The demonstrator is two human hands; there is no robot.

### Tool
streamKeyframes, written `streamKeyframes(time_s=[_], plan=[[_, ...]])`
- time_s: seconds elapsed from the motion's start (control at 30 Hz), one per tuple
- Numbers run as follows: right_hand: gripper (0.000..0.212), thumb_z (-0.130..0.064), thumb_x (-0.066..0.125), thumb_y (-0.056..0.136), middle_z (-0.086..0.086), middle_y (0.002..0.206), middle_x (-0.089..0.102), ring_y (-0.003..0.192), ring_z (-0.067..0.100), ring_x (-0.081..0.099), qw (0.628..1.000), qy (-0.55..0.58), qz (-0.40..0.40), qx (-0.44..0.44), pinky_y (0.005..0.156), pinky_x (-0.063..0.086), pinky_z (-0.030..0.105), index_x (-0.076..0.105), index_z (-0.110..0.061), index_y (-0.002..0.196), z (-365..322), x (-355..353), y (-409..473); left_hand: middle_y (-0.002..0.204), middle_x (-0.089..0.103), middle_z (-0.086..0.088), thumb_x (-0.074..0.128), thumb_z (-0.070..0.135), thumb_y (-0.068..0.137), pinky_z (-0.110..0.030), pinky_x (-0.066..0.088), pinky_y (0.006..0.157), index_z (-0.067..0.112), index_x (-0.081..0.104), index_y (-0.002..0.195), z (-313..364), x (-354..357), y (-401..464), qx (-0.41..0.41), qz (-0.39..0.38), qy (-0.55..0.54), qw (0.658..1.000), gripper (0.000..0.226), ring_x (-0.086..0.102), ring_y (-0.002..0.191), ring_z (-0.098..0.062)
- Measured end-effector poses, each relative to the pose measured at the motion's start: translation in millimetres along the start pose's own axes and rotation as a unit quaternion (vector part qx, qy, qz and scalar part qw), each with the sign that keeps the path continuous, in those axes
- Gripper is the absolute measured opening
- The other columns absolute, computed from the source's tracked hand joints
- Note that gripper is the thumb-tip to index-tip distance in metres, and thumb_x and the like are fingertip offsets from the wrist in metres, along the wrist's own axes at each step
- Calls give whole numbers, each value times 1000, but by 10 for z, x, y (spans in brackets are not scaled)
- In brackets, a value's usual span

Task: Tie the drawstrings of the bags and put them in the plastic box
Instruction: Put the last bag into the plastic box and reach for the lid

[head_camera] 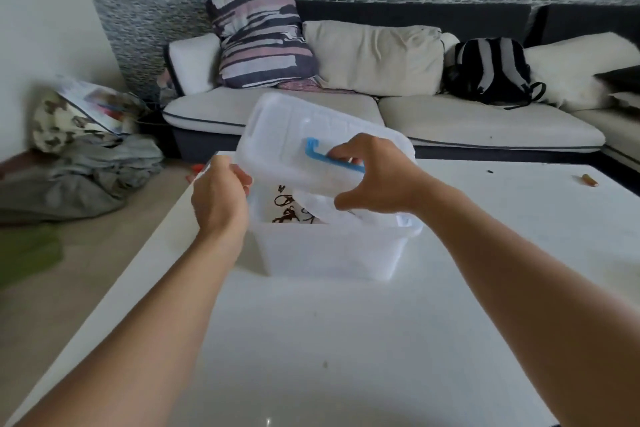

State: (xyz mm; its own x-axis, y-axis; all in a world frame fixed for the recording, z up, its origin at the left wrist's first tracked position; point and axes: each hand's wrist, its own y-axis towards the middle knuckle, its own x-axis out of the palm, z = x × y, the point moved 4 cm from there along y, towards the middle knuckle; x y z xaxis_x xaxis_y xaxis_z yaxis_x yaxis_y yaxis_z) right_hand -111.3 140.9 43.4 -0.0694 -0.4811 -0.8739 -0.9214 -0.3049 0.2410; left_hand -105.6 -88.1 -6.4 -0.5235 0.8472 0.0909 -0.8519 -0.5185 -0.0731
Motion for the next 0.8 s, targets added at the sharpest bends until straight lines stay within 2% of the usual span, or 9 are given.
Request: streamKeyframes(time_s=[0.1,0.2,0.23,0.33,0.47,0.57,0.63,0.73,0.8], plan=[[77,-50,75,60,-6,116,56,110,16,54,998,-36,-48,13,98,48,37,61,-28,133,52,264,43,108,68,1,52,75,71,-35,48,84,23,65,111,-63,17,-19,25,-103,152,983,67,63,107,-28],[66,-41,77,73,-2,122,55,116,19,53,996,-48,-77,19,100,47,40,59,-27,135,106,386,24,126,57,10,58,49,92,-29,40,87,18,50,136,-186,23,-47,88,-121,276,950,54,55,120,-21],[65,-39,77,75,-2,125,54,119,19,51,995,-53,-87,22,103,46,39,58,-28,136,125,415,20,124,55,7,57,43,94,-29,38,87,15,50,134,-216,4,-10,102,-126,293,942,49,54,116,-20],[65,-41,75,80,-8,132,49,126,14,44,993,-38,-107,25,108,40,34,52,-34,141,200,522,-23,79,48,4,51,26,93,-32,32,59,11,47,83,-297,0,111,113,-158,325,926,18,47,74,-21],[60,-65,66,82,-14,128,53,122,8,47,992,25,-122,29,102,40,27,58,-38,135,239,559,-30,67,35,-1,44,14,95,-35,22,53,12,34,75,-342,19,172,155,-127,338,920,22,33,62,-22],[46,-55,58,93,-5,129,61,119,17,58,993,52,64,82,94,49,30,62,-32,133,453,307,23,69,39,1,42,7,93,-33,25,54,10,47,79,-342,55,221,150,-122,343,919,15,38,70,-23],[52,-52,48,99,-2,151,46,138,22,43,981,-104,79,147,110,38,40,51,-27,144,724,243,-21,82,51,3,38,2,92,-29,34,65,11,66,104,-336,112,236,134,-148,329,923,32,44,81,-23],[63,-52,34,104,-6,168,14,151,23,23,967,-117,-83,210,120,21,39,25,-22,159,1025,387,-67,136,50,-14,29,5,96,-26,34,87,14,52,141,-317,164,248,114,-169,351,914,52,52,108,-28],[63,-47,31,106,-4,169,2,153,25,17,962,-104,-131,216,120,18,37,16,-19,160,1036,443,-22,148,39,-17,25,12,101,-32,33,98,10,45,145,-315,193,262,91,-166,410,892,48,45,128,-34]])
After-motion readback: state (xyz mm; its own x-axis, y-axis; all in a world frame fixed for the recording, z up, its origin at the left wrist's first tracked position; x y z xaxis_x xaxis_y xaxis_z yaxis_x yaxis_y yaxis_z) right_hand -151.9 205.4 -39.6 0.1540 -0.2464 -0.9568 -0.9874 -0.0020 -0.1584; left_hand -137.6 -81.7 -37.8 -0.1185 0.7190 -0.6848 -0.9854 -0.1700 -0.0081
